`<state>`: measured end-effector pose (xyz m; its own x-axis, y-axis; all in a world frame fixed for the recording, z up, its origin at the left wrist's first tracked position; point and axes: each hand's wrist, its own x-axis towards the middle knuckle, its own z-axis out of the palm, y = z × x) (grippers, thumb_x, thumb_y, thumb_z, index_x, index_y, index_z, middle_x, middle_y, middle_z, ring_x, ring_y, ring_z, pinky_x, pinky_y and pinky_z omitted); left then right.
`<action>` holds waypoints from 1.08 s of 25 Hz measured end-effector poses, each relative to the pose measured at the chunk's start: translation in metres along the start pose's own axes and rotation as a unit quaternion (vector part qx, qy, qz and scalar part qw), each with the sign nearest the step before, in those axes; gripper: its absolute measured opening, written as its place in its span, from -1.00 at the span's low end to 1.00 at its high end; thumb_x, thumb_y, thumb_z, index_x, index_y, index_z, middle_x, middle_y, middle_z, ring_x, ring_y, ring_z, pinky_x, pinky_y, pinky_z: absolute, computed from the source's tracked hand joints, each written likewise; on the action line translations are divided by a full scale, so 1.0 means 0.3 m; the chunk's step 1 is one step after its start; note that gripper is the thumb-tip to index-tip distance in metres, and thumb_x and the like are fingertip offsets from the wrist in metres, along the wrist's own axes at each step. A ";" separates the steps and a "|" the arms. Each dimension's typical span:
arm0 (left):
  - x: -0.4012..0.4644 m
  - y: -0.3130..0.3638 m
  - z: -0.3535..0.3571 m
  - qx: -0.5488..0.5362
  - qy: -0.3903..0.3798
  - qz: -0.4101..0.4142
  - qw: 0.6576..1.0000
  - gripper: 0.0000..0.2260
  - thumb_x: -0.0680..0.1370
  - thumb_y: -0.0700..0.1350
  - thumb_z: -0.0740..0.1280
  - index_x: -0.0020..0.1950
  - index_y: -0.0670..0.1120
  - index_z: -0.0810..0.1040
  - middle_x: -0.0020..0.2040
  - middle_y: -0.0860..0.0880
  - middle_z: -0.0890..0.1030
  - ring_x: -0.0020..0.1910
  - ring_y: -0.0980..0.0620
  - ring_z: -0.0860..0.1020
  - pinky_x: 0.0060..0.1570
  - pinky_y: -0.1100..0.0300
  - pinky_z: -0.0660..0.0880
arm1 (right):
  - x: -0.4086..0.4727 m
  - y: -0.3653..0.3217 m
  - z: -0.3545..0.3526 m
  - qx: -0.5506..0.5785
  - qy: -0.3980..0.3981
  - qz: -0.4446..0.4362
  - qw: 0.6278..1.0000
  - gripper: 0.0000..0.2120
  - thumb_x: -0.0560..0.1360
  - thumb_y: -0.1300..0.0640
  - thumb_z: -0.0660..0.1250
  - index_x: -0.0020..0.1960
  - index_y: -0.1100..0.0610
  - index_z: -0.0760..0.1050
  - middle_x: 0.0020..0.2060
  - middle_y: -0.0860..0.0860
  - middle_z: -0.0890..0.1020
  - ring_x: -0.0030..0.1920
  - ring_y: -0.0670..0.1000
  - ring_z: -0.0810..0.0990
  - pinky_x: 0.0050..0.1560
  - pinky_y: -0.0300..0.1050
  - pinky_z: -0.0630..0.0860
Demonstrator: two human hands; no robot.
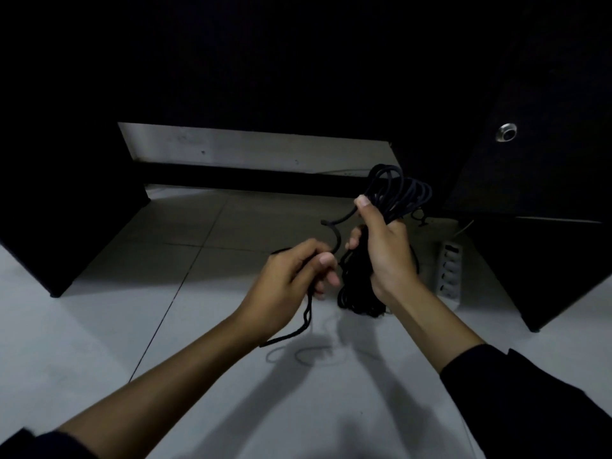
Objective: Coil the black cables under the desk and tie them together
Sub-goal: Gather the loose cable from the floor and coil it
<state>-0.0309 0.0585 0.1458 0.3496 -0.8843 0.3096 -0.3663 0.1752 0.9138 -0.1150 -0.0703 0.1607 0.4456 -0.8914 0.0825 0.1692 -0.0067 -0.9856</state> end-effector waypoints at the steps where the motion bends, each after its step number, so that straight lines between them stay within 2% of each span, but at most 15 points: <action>1: -0.006 -0.007 0.006 -0.002 -0.028 -0.009 1.000 -0.81 0.64 -0.12 0.17 -0.04 -0.16 0.52 -0.24 -0.06 0.63 -0.34 0.00 0.49 -0.31 0.17 0.49 | 0.005 0.000 0.000 0.011 0.007 0.005 1.000 -0.61 0.56 -0.06 0.30 -0.41 0.05 0.46 -0.57 0.02 0.47 -0.47 0.01 0.42 -0.26 -0.03 0.35; 3: -0.018 -0.029 0.014 0.007 -0.091 -0.040 0.995 -0.79 0.65 -0.11 0.15 -0.05 -0.14 0.52 -0.28 -0.03 0.61 -0.36 0.08 0.40 -0.35 0.27 0.35 | 0.016 -0.002 -0.003 0.021 0.008 -0.002 1.000 -0.64 0.57 -0.09 0.27 -0.35 0.01 0.54 -0.54 0.01 0.48 -0.44 0.00 0.45 -0.22 0.01 0.37; 5: -0.027 -0.053 0.018 0.030 -0.145 -0.081 0.986 -0.78 0.66 -0.10 0.14 -0.05 -0.12 0.52 -0.30 0.00 0.60 -0.37 0.15 0.39 -0.33 0.37 0.31 | 0.019 -0.004 -0.004 0.017 0.002 -0.022 1.000 -0.64 0.59 -0.09 0.23 -0.30 0.01 0.60 -0.50 -0.03 0.51 -0.37 -0.02 0.50 -0.14 0.02 0.41; 7: -0.029 -0.075 0.014 0.057 -0.164 -0.101 0.980 -0.78 0.66 -0.09 0.13 -0.05 -0.12 0.52 -0.32 -0.01 0.59 -0.37 0.24 0.43 -0.32 0.44 0.31 | 0.008 -0.010 0.001 0.039 -0.008 -0.022 0.999 -0.64 0.61 -0.04 0.21 -0.24 0.09 0.60 -0.44 -0.06 0.58 -0.28 0.01 0.55 -0.14 -0.07 0.50; 9: -0.024 -0.091 0.007 0.093 -0.168 -0.094 0.977 -0.78 0.66 -0.06 0.14 -0.06 -0.08 0.54 -0.34 0.03 0.59 -0.34 0.20 0.46 -0.30 0.42 0.33 | -0.001 -0.016 0.007 0.102 -0.028 0.003 0.994 -0.71 0.62 0.03 0.20 -0.17 0.15 0.54 -0.37 -0.03 0.64 -0.24 0.03 0.60 -0.16 -0.11 0.59; 11: -0.021 -0.105 0.001 0.109 -0.165 -0.090 0.976 -0.77 0.66 -0.01 0.14 -0.06 -0.04 0.53 -0.38 0.03 0.58 -0.36 0.10 0.44 -0.32 0.34 0.34 | 0.000 -0.021 0.007 0.152 -0.039 0.027 0.987 -0.76 0.62 0.05 0.20 -0.14 0.15 0.48 -0.41 0.00 0.59 -0.34 0.01 0.60 -0.13 -0.01 0.60; 13: -0.019 -0.119 -0.012 0.102 -0.152 -0.102 0.978 -0.75 0.65 0.03 0.13 -0.06 -0.05 0.52 -0.41 0.00 0.56 -0.39 0.03 0.42 -0.35 0.28 0.33 | 0.002 -0.023 0.003 0.158 -0.045 0.044 0.985 -0.80 0.62 0.04 0.20 -0.12 0.12 0.44 -0.48 -0.03 0.45 -0.48 -0.03 0.47 -0.30 -0.03 0.56; 15: -0.017 -0.126 -0.032 0.078 -0.141 -0.126 0.979 -0.72 0.64 0.04 0.13 -0.03 -0.11 0.52 -0.40 -0.02 0.53 -0.40 0.11 0.43 -0.35 0.32 0.32 | 0.002 -0.024 -0.005 0.148 -0.059 0.049 0.986 -0.82 0.62 0.05 0.19 -0.10 0.11 0.40 -0.50 -0.05 0.33 -0.53 -0.06 0.33 -0.44 -0.13 0.40; 19: -0.023 -0.146 -0.073 0.047 -0.121 -0.167 0.977 -0.72 0.61 0.03 0.20 0.00 -0.19 0.49 -0.28 -0.01 0.51 -0.29 0.14 0.44 -0.24 0.33 0.39 | -0.001 -0.026 -0.017 0.114 -0.090 0.049 0.988 -0.83 0.61 0.06 0.21 -0.10 0.13 0.39 -0.55 -0.07 0.27 -0.60 -0.10 0.20 -0.55 -0.22 0.20; 23: 0.007 -0.127 -0.113 0.071 -0.076 -0.129 0.986 -0.83 0.60 -0.05 0.25 0.00 -0.14 0.52 -0.16 0.01 0.52 -0.21 0.21 0.48 -0.15 0.39 0.41 | -0.002 -0.019 -0.025 0.079 -0.128 0.068 0.986 -0.80 0.59 0.03 0.26 -0.09 0.15 0.43 -0.54 -0.04 0.24 -0.61 -0.10 0.17 -0.56 -0.24 0.15; 25: 0.045 -0.080 -0.131 0.074 -0.056 -0.085 0.992 -0.89 0.60 -0.13 0.26 0.00 -0.13 0.55 -0.13 -0.01 0.56 -0.17 0.20 0.51 -0.12 0.35 0.44 | -0.008 -0.016 -0.024 0.048 -0.145 0.069 0.986 -0.79 0.58 0.02 0.28 -0.10 0.16 0.43 -0.54 -0.03 0.24 -0.61 -0.09 0.17 -0.55 -0.24 0.14; 27: 0.078 -0.029 -0.134 0.112 -0.064 -0.026 0.991 -0.90 0.59 -0.12 0.29 0.01 -0.11 0.58 -0.15 0.04 0.58 -0.17 0.20 0.53 -0.14 0.36 0.44 | -0.018 -0.019 -0.020 0.015 -0.154 0.061 0.986 -0.75 0.58 0.01 0.29 -0.15 0.17 0.43 -0.55 -0.04 0.27 -0.61 -0.08 0.18 -0.54 -0.23 0.15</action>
<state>0.0150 0.0535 0.1557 0.2656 -0.9400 0.2143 -0.5387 0.0396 0.8415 -0.1237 -0.0682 0.1651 0.7097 -0.7044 0.0095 0.1212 0.1088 -0.9866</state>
